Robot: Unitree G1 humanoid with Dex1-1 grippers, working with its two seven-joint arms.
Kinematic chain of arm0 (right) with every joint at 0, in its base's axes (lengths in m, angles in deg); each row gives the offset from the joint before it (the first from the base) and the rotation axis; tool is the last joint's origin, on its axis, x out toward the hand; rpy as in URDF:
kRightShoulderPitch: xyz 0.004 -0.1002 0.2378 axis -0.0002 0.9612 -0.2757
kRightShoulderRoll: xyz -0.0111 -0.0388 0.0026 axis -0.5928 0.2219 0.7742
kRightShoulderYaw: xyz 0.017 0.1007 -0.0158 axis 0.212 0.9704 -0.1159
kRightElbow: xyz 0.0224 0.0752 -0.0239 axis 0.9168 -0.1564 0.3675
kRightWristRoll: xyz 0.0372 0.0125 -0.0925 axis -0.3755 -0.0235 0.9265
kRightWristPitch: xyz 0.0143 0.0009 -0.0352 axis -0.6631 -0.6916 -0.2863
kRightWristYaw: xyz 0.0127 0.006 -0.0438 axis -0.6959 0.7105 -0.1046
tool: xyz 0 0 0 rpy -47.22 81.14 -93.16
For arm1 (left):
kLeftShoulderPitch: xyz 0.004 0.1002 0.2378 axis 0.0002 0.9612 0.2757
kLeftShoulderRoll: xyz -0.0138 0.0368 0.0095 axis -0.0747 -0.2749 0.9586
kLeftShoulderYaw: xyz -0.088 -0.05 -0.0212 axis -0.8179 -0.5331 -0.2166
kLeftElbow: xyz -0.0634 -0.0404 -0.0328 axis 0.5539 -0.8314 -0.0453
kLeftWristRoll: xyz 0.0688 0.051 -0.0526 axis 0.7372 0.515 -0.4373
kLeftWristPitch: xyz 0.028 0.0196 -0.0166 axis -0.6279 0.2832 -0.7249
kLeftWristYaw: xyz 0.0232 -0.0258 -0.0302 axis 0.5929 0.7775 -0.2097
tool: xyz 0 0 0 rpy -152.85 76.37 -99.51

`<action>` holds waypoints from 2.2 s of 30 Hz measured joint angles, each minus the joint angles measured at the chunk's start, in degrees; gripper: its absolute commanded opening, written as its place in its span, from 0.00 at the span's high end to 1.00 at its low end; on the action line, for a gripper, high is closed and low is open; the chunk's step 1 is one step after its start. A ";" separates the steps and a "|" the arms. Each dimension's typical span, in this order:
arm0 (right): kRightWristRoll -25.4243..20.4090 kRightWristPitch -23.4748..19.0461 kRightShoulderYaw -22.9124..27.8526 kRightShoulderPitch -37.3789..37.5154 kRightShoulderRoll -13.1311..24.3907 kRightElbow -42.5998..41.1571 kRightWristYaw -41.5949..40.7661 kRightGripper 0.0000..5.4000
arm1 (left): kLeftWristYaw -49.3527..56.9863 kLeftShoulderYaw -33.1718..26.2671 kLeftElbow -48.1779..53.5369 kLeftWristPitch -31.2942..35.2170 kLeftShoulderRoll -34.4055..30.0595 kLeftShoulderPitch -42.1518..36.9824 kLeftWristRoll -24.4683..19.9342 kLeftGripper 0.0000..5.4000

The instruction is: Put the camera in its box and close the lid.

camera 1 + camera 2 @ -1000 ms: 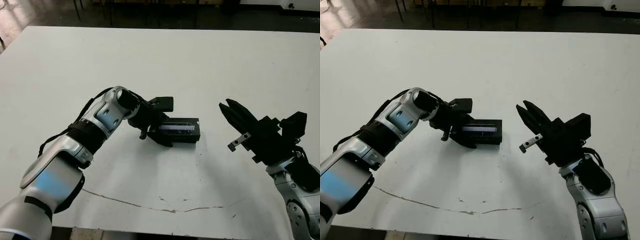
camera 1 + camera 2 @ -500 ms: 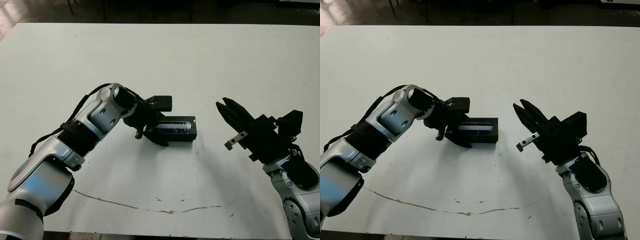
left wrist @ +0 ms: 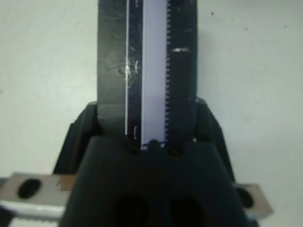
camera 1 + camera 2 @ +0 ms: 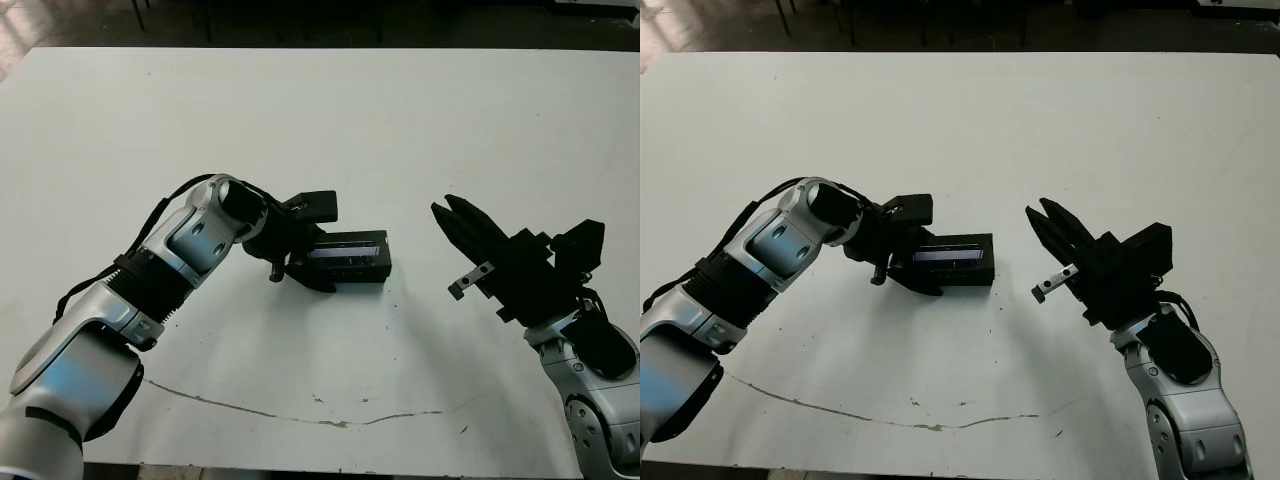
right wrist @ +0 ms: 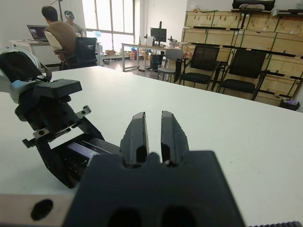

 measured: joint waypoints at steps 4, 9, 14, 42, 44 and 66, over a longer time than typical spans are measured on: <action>0.01 0.12 -0.01 0.00 0.00 0.02 0.00 1.00 | 0.59 0.01 -0.27 -6.14 -0.65 1.44 0.02 0.27; 0.06 0.16 -0.01 0.00 0.00 0.04 0.00 1.00 | 0.85 0.01 -0.85 -9.52 -0.63 1.58 0.00 0.07; 0.04 0.16 -0.01 0.00 0.00 0.08 0.01 1.00 | 1.06 0.03 -1.04 -7.39 0.19 0.95 0.00 0.00; -0.01 1.00 0.14 -0.06 0.04 0.52 -0.40 1.00 | 4.53 -17.44 9.35 -15.18 -10.63 16.07 -7.78 0.00; -0.03 1.02 0.17 -0.07 0.05 0.55 -0.39 1.00 | 4.14 -18.30 10.50 -15.15 -11.54 17.79 -8.92 0.00; -0.05 1.06 0.32 -0.88 0.40 1.62 -0.92 1.00 | 4.11 -20.31 7.96 -18.85 -9.81 22.89 -12.90 0.00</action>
